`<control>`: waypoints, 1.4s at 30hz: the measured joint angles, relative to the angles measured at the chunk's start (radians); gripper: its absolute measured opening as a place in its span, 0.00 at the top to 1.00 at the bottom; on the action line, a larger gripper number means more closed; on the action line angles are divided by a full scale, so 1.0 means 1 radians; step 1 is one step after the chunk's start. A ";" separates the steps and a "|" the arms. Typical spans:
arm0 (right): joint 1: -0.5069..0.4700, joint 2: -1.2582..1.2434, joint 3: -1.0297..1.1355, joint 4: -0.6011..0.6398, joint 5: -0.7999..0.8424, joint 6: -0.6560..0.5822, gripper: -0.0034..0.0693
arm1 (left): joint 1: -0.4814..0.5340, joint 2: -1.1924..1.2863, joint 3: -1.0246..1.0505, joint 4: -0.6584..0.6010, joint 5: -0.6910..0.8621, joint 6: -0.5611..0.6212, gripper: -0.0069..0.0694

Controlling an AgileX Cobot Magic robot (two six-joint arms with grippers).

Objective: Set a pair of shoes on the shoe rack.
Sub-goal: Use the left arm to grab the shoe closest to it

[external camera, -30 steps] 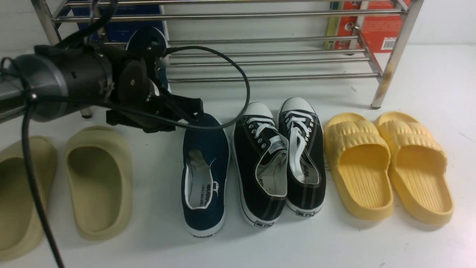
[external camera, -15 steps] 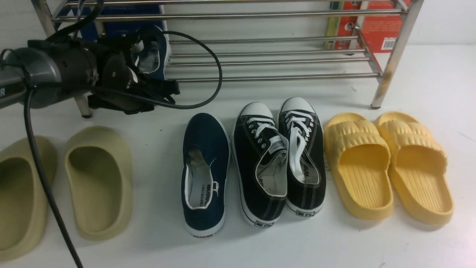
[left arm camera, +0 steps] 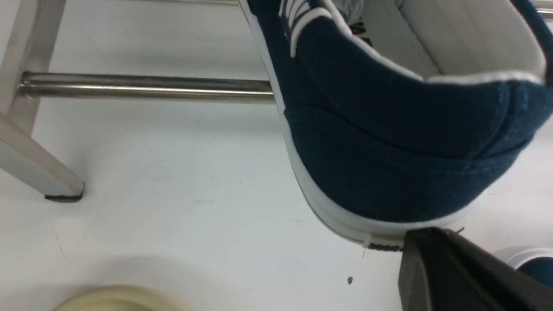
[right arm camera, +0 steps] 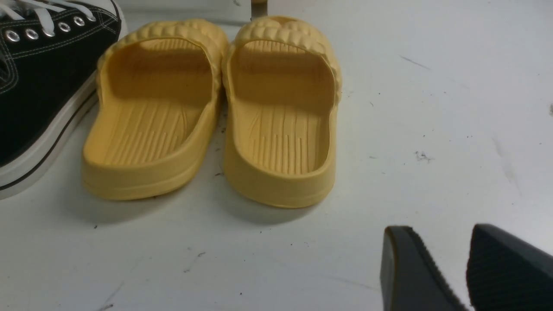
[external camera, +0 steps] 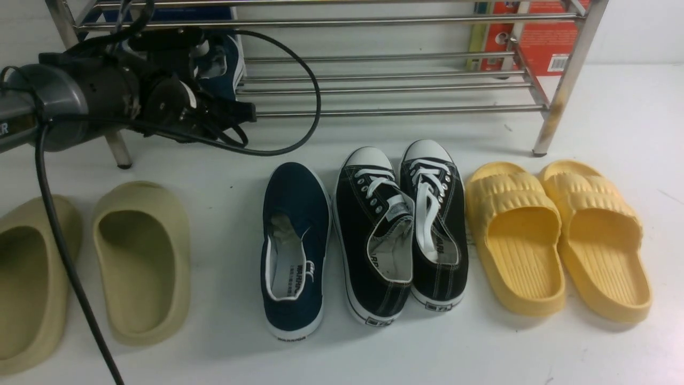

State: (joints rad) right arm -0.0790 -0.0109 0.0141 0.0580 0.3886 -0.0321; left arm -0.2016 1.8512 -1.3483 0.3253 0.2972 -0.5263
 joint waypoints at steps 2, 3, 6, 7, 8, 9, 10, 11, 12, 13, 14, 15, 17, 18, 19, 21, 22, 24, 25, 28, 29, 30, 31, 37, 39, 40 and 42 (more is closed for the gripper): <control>0.000 0.000 0.000 0.000 0.000 0.000 0.62 | 0.000 0.000 0.000 0.013 -0.001 0.000 0.93; 0.000 0.000 0.000 0.000 0.000 0.000 0.62 | 0.000 0.000 0.000 0.016 -0.001 0.000 0.93; 0.000 0.000 0.000 0.000 0.000 0.000 0.62 | 0.000 0.000 0.000 0.021 -0.002 -0.001 0.93; 0.000 0.000 0.000 0.000 0.000 0.000 0.62 | 0.000 0.000 0.000 0.021 -0.002 -0.005 0.93; 0.000 0.000 0.000 0.000 0.000 0.000 0.62 | 0.000 0.000 0.000 0.021 -0.002 -0.006 0.93; 0.000 0.000 0.000 0.000 0.000 0.000 0.62 | 0.000 0.000 0.000 0.022 -0.001 -0.015 0.93; 0.000 0.000 0.000 0.000 0.000 0.000 0.62 | 0.000 0.000 0.000 0.023 0.001 -0.019 0.93; 0.000 0.000 0.000 0.000 0.000 0.000 0.62 | 0.000 0.000 0.000 0.025 0.007 -0.024 0.93; 0.000 0.000 0.000 0.000 0.000 0.000 0.62 | 0.000 0.000 -0.001 0.025 0.011 -0.030 0.93; 0.000 0.000 0.000 0.000 0.000 0.000 0.62 | 0.000 0.000 -0.005 0.028 0.020 -0.036 0.93; 0.000 0.000 0.000 0.000 0.000 0.000 0.62 | 0.000 0.000 -0.004 0.028 0.020 -0.036 0.93; 0.000 0.000 0.000 0.000 0.000 0.000 0.62 | 0.000 -0.003 -0.008 0.030 0.041 -0.045 0.93; 0.000 0.000 0.000 0.000 0.000 0.000 0.62 | 0.000 -0.009 -0.009 0.030 0.070 -0.048 0.93; 0.000 0.000 0.000 0.000 0.000 0.000 0.62 | 0.001 -0.010 -0.009 0.029 0.073 -0.048 0.93; 0.000 0.000 0.000 0.000 0.000 0.000 0.62 | 0.001 -0.017 -0.009 0.024 0.098 -0.049 0.93; 0.000 0.000 0.000 0.000 0.000 0.000 0.62 | 0.003 -0.035 -0.009 0.014 0.133 -0.050 0.93; 0.000 0.000 0.000 0.000 0.000 0.000 0.62 | 0.004 -0.048 -0.009 0.006 0.149 -0.050 0.93; 0.000 0.000 0.000 0.000 0.000 0.000 0.62 | 0.004 -0.073 -0.009 -0.011 0.180 -0.049 0.93; 0.000 0.000 0.000 0.000 0.000 0.000 0.62 | -0.005 -0.121 -0.009 -0.030 0.235 -0.038 0.93; 0.000 0.000 0.000 0.000 0.000 0.000 0.62 | -0.044 -0.191 0.004 -0.043 0.301 -0.004 0.93; 0.000 0.000 0.000 0.000 0.000 0.000 0.62 | -0.072 -0.228 0.024 -0.049 0.329 0.015 0.93; 0.000 0.000 0.000 0.000 0.000 0.000 0.62 | -0.078 -0.234 0.027 -0.050 0.334 0.017 0.93; 0.000 0.000 0.000 0.000 0.000 0.000 0.62 | -0.140 -0.282 0.066 -0.064 0.366 0.034 0.93; 0.000 0.000 0.000 0.000 0.000 0.000 0.62 | -0.285 -0.435 0.291 -0.172 0.444 0.003 0.93; 0.000 0.000 0.000 0.000 0.000 0.000 0.62 | -0.291 -0.450 0.330 -0.203 0.451 -0.013 0.93; 0.000 0.000 0.000 0.000 0.000 0.000 0.62 | -0.291 -0.454 0.350 -0.221 0.451 -0.016 0.93; 0.000 0.000 0.000 0.000 0.000 0.000 0.62 | -0.291 -0.437 0.381 -0.265 0.432 -0.018 0.93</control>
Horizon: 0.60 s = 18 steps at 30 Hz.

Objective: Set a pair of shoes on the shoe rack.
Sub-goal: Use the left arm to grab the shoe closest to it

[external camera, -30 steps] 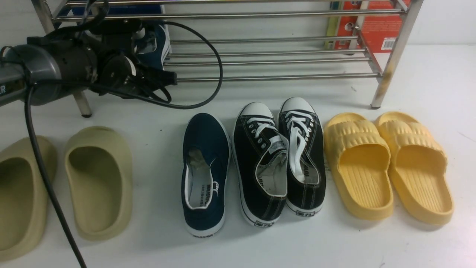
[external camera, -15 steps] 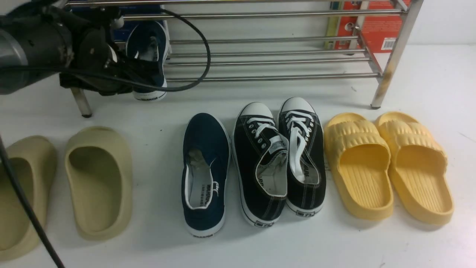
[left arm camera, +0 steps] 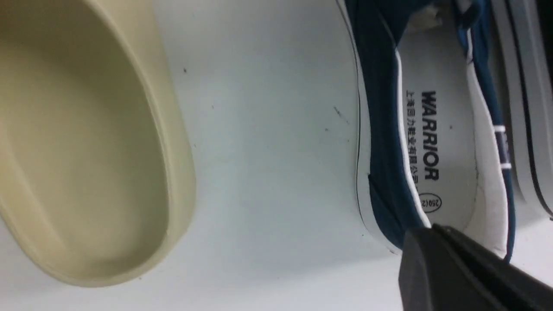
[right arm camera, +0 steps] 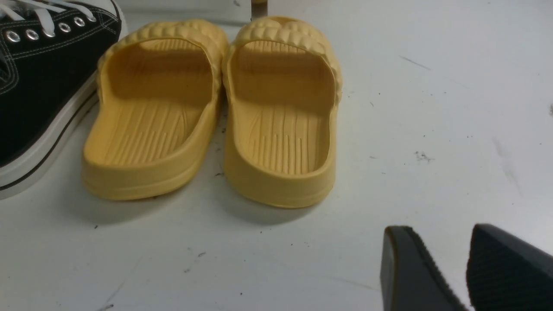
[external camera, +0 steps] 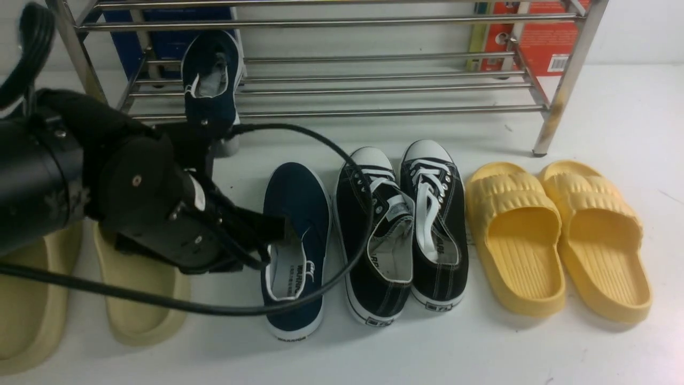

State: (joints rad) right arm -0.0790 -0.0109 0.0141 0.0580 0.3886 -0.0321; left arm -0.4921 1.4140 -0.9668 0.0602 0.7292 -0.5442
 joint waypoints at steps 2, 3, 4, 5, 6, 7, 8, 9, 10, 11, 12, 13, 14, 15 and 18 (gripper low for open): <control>0.000 0.000 0.000 0.000 0.000 0.000 0.62 | 0.000 0.033 -0.003 -0.010 -0.037 -0.001 0.92; 0.000 0.000 0.000 0.000 0.000 0.000 0.62 | 0.000 0.054 -0.010 -0.013 -0.054 -0.001 0.90; 0.000 0.000 0.000 0.000 0.000 0.000 0.62 | 0.000 0.076 -0.021 -0.014 -0.065 -0.001 0.87; 0.000 0.000 0.000 0.000 0.000 0.000 0.62 | 0.000 0.100 -0.033 -0.015 -0.071 -0.001 0.83; 0.000 0.000 0.000 0.000 0.000 0.000 0.62 | 0.000 0.100 -0.036 -0.015 -0.073 -0.001 0.83; 0.000 0.000 0.000 0.000 0.000 0.000 0.62 | 0.000 0.139 -0.055 -0.015 -0.077 -0.003 0.77; 0.000 0.000 0.000 0.000 0.000 0.000 0.62 | 0.000 0.164 -0.068 -0.015 -0.080 -0.004 0.73; 0.000 0.000 0.000 0.000 0.000 0.000 0.62 | 0.000 0.186 -0.080 -0.015 -0.085 -0.005 0.68; 0.000 0.000 0.000 0.000 0.000 0.000 0.62 | 0.000 0.208 -0.092 -0.015 -0.090 -0.005 0.63; 0.000 0.000 0.000 0.000 0.000 0.000 0.62 | 0.000 0.217 -0.096 -0.015 -0.090 -0.005 0.61; 0.000 0.000 0.000 0.000 0.000 0.000 0.62 | 0.000 0.247 -0.112 -0.015 -0.096 -0.005 0.55; 0.000 0.000 0.000 0.000 0.000 0.000 0.62 | 0.000 0.259 -0.116 -0.015 -0.099 -0.005 0.52; 0.000 0.000 0.000 0.000 0.000 0.000 0.62 | 0.000 0.275 -0.120 -0.015 -0.100 -0.005 0.50; 0.000 0.000 0.000 0.000 0.000 0.000 0.62 | 0.000 0.284 -0.123 -0.015 -0.102 -0.005 0.49; 0.000 0.000 0.000 0.000 0.000 0.000 0.62 | 0.000 0.303 -0.128 -0.015 -0.106 -0.005 0.49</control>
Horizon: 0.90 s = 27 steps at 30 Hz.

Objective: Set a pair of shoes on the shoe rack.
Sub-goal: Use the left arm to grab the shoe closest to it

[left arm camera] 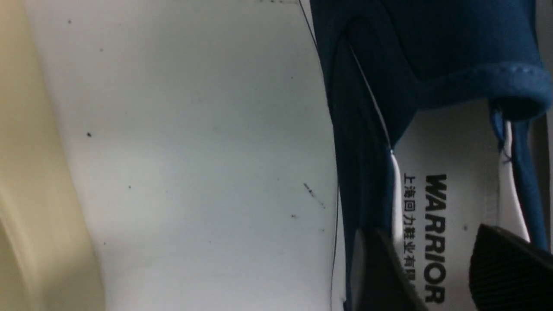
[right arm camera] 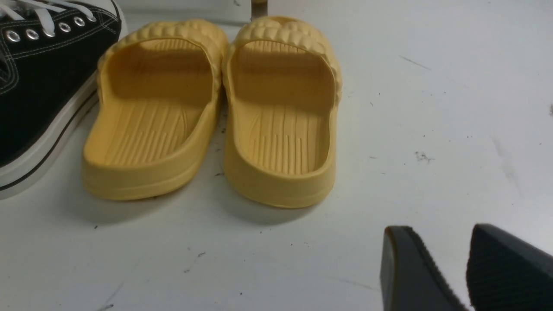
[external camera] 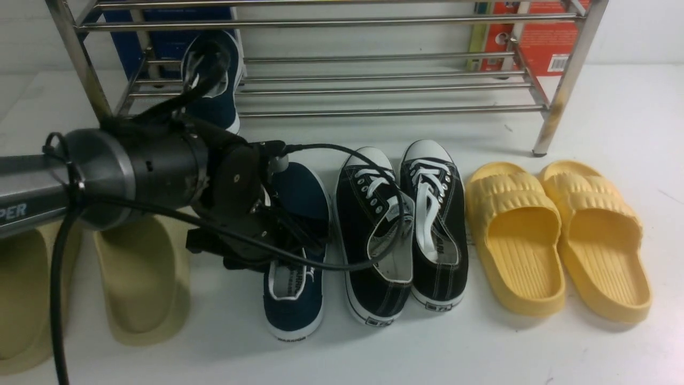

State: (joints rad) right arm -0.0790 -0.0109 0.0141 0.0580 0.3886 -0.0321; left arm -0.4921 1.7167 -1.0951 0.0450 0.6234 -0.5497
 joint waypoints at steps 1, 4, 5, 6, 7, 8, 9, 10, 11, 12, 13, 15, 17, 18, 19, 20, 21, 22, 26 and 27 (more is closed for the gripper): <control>0.000 0.000 0.000 0.000 0.000 0.000 0.62 | -0.002 0.016 -0.002 0.000 -0.003 0.000 0.53; 0.000 0.000 0.000 0.000 0.000 0.000 0.62 | -0.002 0.028 -0.002 0.004 -0.006 0.000 0.64; 0.000 0.000 0.000 0.000 0.000 0.000 0.62 | -0.002 0.032 -0.002 0.012 -0.006 0.000 0.71; 0.000 0.000 0.000 0.000 0.000 0.000 0.62 | -0.002 0.032 -0.002 0.018 -0.003 0.000 0.76; 0.000 0.000 0.000 0.000 0.000 0.000 0.62 | -0.002 0.032 -0.002 0.025 0.001 0.000 0.80; 0.000 0.000 0.000 0.000 0.000 0.000 0.62 | -0.002 0.032 -0.002 0.026 0.001 0.000 0.80; 0.000 0.000 0.000 0.000 0.000 0.000 0.62 | -0.002 0.032 -0.003 0.033 0.007 0.000 0.85; 0.000 0.000 0.000 0.000 0.000 0.000 0.62 | -0.002 0.032 -0.003 0.034 0.008 0.000 0.85; 0.000 0.000 0.000 0.000 0.000 0.000 0.62 | -0.002 0.034 -0.004 0.037 0.010 0.000 0.85; 0.000 0.000 0.000 0.000 0.000 0.000 0.62 | -0.002 0.034 -0.006 0.037 0.012 0.000 0.85; 0.000 0.000 0.000 0.000 0.000 0.000 0.62 | -0.002 0.034 -0.006 0.039 0.011 0.000 0.84; 0.000 0.000 0.000 0.000 0.000 0.000 0.62 | -0.002 0.033 -0.006 0.040 0.011 0.000 0.80; 0.000 0.000 0.000 0.000 0.000 0.000 0.62 | -0.003 0.026 -0.006 0.041 0.012 0.000 0.74; 0.000 0.000 0.000 0.000 0.000 0.000 0.62 | -0.003 0.026 -0.006 0.041 0.013 0.000 0.74; 0.000 0.000 0.000 0.000 0.000 0.000 0.62 | -0.003 0.014 -0.006 0.040 0.017 0.000 0.68; 0.000 0.000 0.000 0.000 0.000 0.000 0.62 | -0.003 -0.001 -0.006 0.040 0.020 0.000 0.62; 0.000 0.000 0.000 0.000 0.000 0.000 0.62 | -0.003 -0.011 -0.005 0.041 0.024 0.000 0.59; 0.000 0.000 0.000 0.000 0.000 0.000 0.62 | -0.003 -0.025 -0.003 0.044 0.029 0.000 0.55; 0.000 0.000 0.000 0.000 0.000 0.000 0.62 | -0.003 -0.050 -0.002 0.078 0.035 -0.003 0.46; 0.000 0.000 0.000 0.000 0.000 0.000 0.62 | -0.003 -0.050 -0.002 0.084 0.035 -0.003 0.45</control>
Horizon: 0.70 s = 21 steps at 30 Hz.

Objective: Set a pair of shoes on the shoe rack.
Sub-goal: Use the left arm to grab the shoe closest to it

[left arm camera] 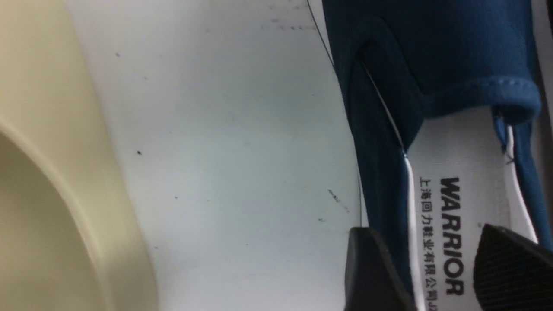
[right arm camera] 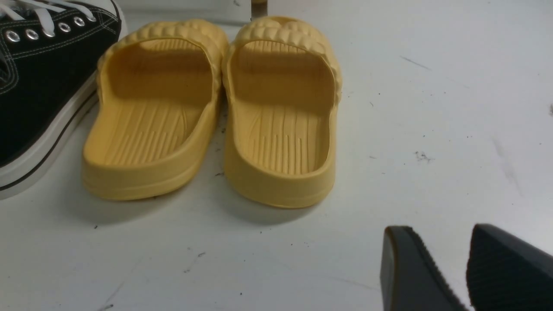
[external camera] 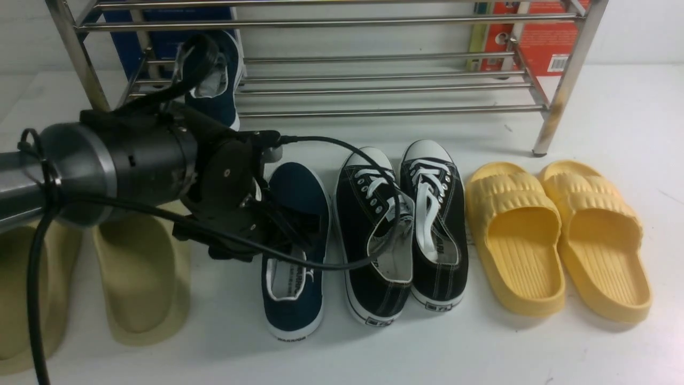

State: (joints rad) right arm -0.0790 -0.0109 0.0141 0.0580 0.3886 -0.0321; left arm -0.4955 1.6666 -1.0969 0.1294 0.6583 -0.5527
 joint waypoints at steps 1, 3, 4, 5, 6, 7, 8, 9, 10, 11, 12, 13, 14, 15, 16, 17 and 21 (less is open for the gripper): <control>0.000 0.000 0.000 0.000 0.000 0.000 0.62 | 0.000 0.005 0.000 0.003 0.000 0.000 0.44; 0.000 0.000 0.000 0.000 0.000 0.000 0.62 | 0.000 0.018 0.000 0.005 -0.001 0.000 0.44; 0.000 0.000 0.000 0.000 0.000 0.000 0.62 | 0.000 0.034 0.000 0.005 -0.002 0.000 0.44; 0.000 0.000 0.000 0.000 0.000 0.000 0.62 | 0.000 0.051 0.000 0.005 -0.004 0.000 0.44; 0.000 0.000 0.000 0.000 0.000 0.000 0.62 | 0.000 0.058 0.000 0.006 -0.005 0.000 0.44; 0.000 0.000 0.000 0.000 0.000 0.000 0.62 | 0.000 0.080 0.000 0.010 -0.008 -0.001 0.44; 0.000 0.000 0.000 0.000 0.000 0.000 0.62 | 0.000 0.098 0.000 0.015 -0.013 -0.005 0.44; 0.000 0.000 0.000 0.000 0.000 0.000 0.62 | 0.000 0.116 0.000 0.022 -0.019 -0.013 0.45; 0.000 0.000 0.000 0.000 0.000 0.000 0.62 | 0.000 0.132 0.000 0.025 -0.024 -0.029 0.47; 0.000 0.000 0.000 0.000 0.000 0.000 0.62 | 0.000 0.133 -0.001 0.026 -0.025 -0.043 0.50; 0.000 0.000 0.000 0.000 0.000 0.000 0.62 | 0.000 0.133 -0.001 0.025 -0.026 -0.053 0.52; 0.000 0.000 0.000 0.000 0.000 0.000 0.62 | 0.000 0.135 -0.001 0.021 -0.029 -0.063 0.56; 0.000 0.000 0.000 0.000 0.000 0.000 0.62 | 0.000 0.135 -0.001 0.013 -0.031 -0.069 0.63; 0.000 0.000 0.000 0.000 0.000 0.000 0.62 | -0.001 0.134 -0.001 0.004 -0.036 -0.072 0.69; 0.000 0.000 0.000 0.000 0.000 0.000 0.62 | -0.002 0.130 -0.001 0.002 -0.036 -0.074 0.76; 0.000 0.000 0.000 0.000 0.000 0.000 0.62 | -0.002 0.126 -0.001 0.003 -0.032 -0.075 0.84; 0.000 0.000 0.000 0.000 0.000 0.000 0.62 | 0.000 0.086 0.005 0.001 -0.023 -0.075 0.91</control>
State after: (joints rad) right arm -0.0790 -0.0109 0.0141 0.0580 0.3886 -0.0321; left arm -0.4954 1.7527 -1.0924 0.1308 0.6354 -0.6276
